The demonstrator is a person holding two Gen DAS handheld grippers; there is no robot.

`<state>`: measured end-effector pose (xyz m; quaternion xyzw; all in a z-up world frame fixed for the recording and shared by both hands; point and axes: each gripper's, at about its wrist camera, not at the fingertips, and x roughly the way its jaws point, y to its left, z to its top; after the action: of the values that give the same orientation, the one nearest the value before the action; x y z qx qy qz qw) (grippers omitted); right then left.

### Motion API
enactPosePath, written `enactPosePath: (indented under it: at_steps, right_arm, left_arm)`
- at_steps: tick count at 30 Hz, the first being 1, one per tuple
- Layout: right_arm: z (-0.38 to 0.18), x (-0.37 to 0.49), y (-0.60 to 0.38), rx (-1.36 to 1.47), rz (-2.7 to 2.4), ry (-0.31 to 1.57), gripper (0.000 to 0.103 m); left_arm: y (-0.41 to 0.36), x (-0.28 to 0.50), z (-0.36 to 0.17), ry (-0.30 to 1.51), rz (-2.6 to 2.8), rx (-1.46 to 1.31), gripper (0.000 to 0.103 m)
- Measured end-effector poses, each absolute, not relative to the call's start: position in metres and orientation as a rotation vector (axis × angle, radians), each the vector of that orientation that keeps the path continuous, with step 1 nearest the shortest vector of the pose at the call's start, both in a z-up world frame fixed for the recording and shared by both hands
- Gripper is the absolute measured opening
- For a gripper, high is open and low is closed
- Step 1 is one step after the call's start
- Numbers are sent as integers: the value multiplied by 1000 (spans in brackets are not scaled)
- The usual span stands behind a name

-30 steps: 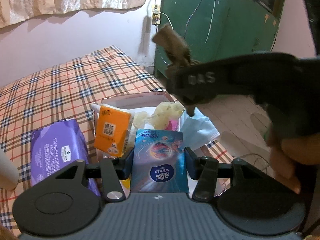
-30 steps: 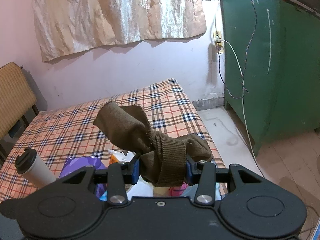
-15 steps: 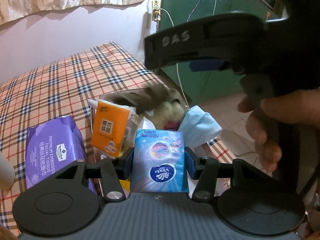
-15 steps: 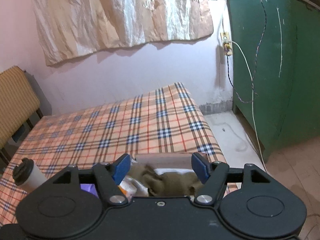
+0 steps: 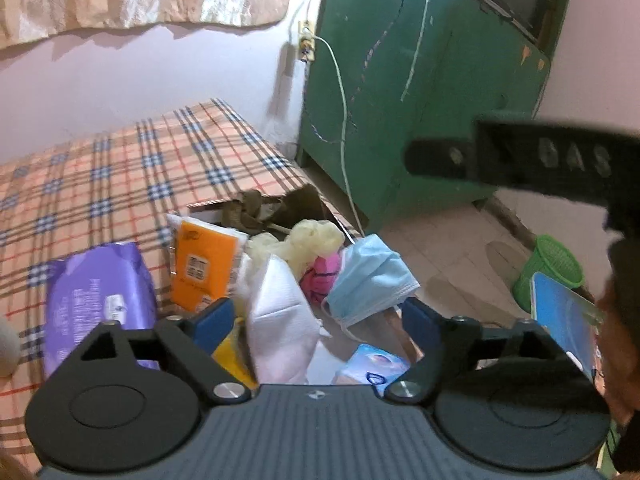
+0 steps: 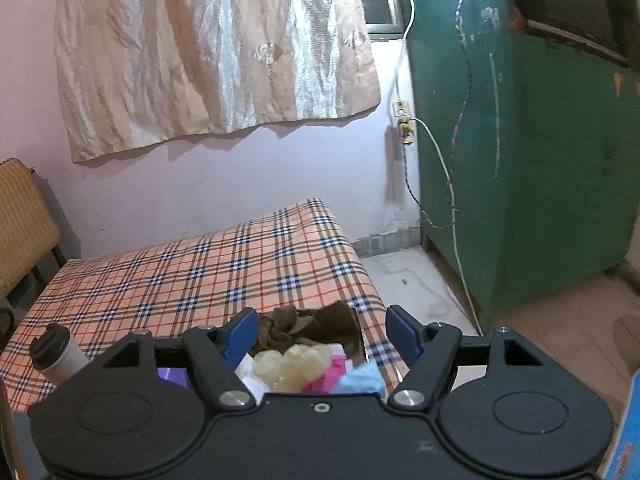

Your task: Organize soft objects

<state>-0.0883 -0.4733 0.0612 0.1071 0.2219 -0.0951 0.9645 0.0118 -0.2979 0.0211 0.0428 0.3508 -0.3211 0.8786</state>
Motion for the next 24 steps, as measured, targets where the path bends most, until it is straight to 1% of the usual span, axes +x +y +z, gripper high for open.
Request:
enactPosePath:
  at_steps: [1, 3, 7, 17, 24]
  right_arm:
    - [61, -93, -471, 216, -188, 454, 87]
    - [60, -101, -467, 205, -173, 469, 88]
    - [55, -117, -454, 175, -167, 502, 89]
    - [21, -139, -422, 155, -135, 626, 90]
    - [13, -144, -414, 160, -144, 649, 90]
  left_arm:
    - [-295, 9, 24, 726, -647, 93, 95]
    - [-287, 6, 28, 726, -588, 105, 103]
    - [-271, -4, 32, 735, -478, 125, 103]
    - [-243, -22, 19, 813, -338, 114, 103]
    - [-237, -28, 15, 826, -328, 114, 103]
